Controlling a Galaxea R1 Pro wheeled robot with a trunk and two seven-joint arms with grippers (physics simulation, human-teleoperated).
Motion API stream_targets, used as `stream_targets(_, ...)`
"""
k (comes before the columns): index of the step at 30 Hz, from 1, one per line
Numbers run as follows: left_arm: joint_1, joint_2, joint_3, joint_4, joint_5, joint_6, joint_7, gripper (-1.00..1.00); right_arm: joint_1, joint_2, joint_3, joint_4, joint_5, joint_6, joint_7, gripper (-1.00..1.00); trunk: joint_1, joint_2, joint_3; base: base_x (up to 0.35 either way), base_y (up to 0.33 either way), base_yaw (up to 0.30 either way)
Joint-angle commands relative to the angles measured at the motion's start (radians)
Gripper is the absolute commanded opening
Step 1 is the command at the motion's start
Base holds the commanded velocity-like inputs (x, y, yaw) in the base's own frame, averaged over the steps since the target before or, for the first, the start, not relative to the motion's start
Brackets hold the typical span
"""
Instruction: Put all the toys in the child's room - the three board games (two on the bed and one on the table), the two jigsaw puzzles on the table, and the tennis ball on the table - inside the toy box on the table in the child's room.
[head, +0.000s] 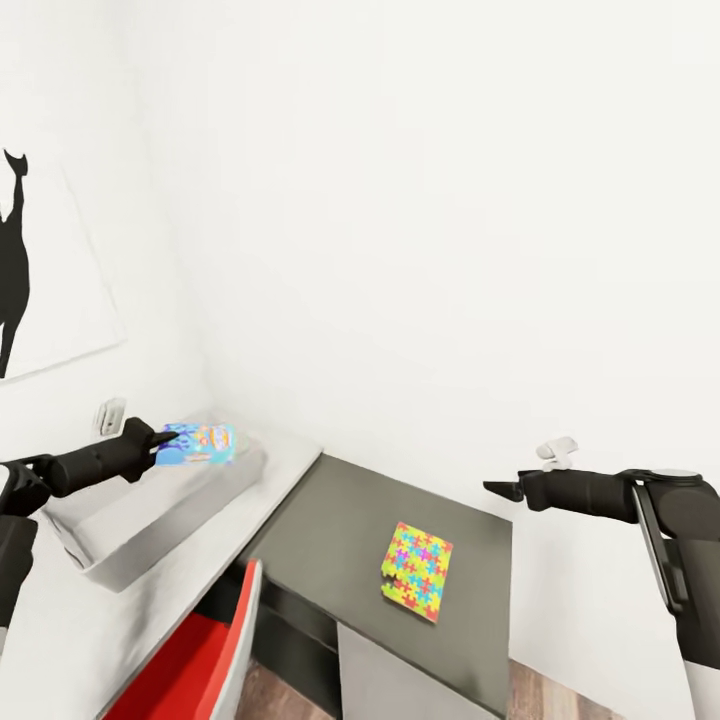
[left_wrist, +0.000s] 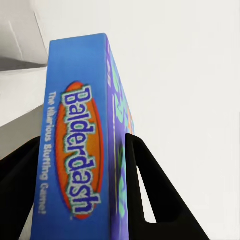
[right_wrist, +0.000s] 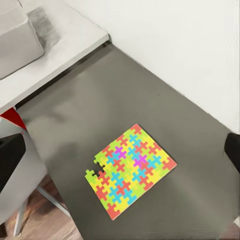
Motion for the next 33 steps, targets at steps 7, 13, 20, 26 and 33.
stream_targets(7, 0.005, 0.005, 0.003, -0.018, 0.02, 0.0, 0.009, -1.0, -0.002, 0.0, -0.02, -0.001, 0.01, 0.006, 0.01, 1.0, 0.001, -0.003, 0.001, 0.164, 0.253, -0.286)
stream_targets(13, 0.012, 0.003, 0.004, -0.043, 0.02, -0.001, 0.01, -1.0, -0.003, 0.0, -0.022, -0.001, 0.01, 0.006, 0.01, 1.0, 0.001, -0.003, 0.004, 0.105, 0.139, -0.231)
stream_targets(20, 0.019, 0.004, 0.005, -0.048, 0.02, -0.001, 0.009, -1.0, 0.0, 0.001, -0.024, -0.001, 0.01, 0.006, 0.01, 1.0, 0.001, -0.003, 0.004, 0.074, 0.041, -0.037)
stream_targets(26, 0.02, 0.004, 0.006, -0.046, 0.019, -0.003, 0.007, -1.0, 0.001, 0.0, -0.024, -0.001, 0.008, 0.006, 0.012, 1.0, 0.001, -0.003, 0.004, 0.059, 0.023, -0.003)
stream_targets(33, 0.01, 0.056, 0.102, 0.023, 0.019, -0.004, 0.001, -1.0, 0.001, 0.01, -0.023, -0.002, 0.007, 0.006, 0.013, 1.0, 0.001, -0.003, 0.004, 0.001, 0.0, 0.0)
